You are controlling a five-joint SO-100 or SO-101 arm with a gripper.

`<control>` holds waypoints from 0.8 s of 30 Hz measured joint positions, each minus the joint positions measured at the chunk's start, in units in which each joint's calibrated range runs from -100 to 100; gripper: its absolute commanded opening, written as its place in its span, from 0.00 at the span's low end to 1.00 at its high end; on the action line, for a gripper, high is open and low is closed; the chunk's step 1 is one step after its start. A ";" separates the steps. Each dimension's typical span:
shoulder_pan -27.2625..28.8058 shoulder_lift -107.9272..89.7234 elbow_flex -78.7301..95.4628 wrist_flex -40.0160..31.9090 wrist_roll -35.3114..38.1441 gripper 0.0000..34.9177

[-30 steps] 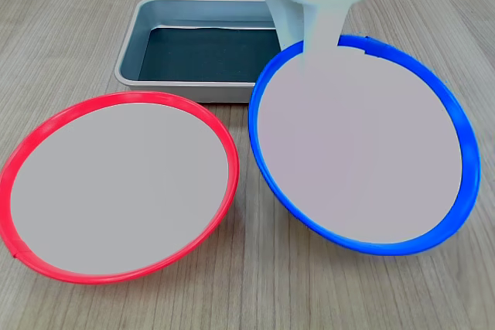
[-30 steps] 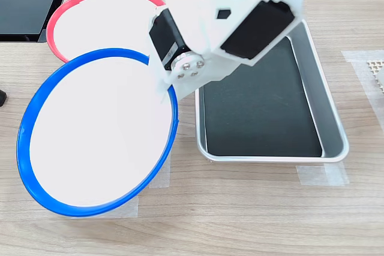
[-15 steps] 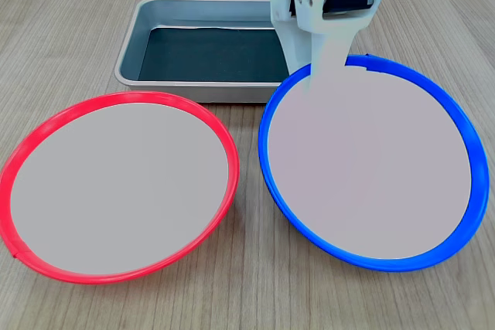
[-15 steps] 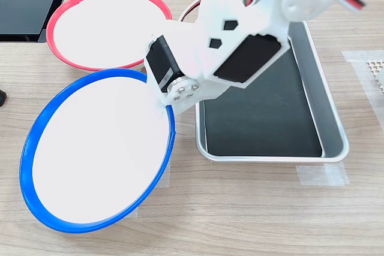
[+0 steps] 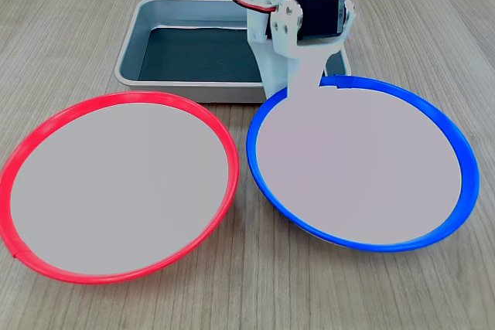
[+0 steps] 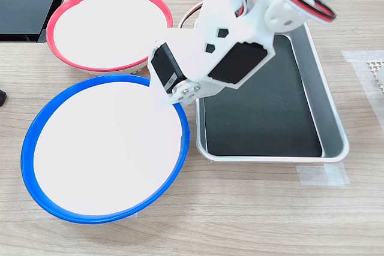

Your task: Lift the stacked dish and set it down on the table.

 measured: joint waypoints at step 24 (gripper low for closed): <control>7.26 -31.54 3.45 20.88 2.49 0.01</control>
